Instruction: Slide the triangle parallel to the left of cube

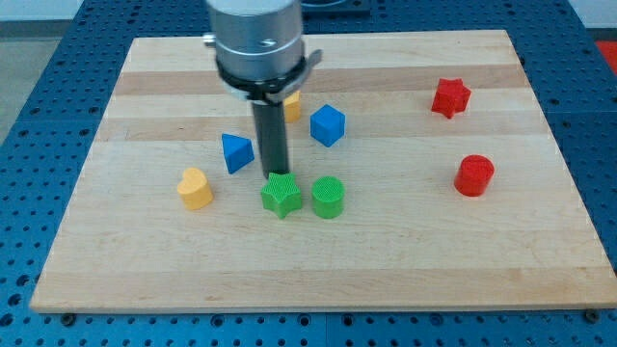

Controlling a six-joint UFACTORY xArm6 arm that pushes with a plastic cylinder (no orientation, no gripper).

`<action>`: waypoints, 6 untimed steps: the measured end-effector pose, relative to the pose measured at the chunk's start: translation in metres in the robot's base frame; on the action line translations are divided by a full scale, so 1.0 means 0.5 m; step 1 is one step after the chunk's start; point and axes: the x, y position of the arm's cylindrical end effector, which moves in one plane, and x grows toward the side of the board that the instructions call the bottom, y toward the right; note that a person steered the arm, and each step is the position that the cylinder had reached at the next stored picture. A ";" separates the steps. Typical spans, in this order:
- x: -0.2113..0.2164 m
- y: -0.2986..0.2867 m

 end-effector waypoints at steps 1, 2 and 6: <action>0.010 -0.055; 0.019 -0.093; -0.011 -0.075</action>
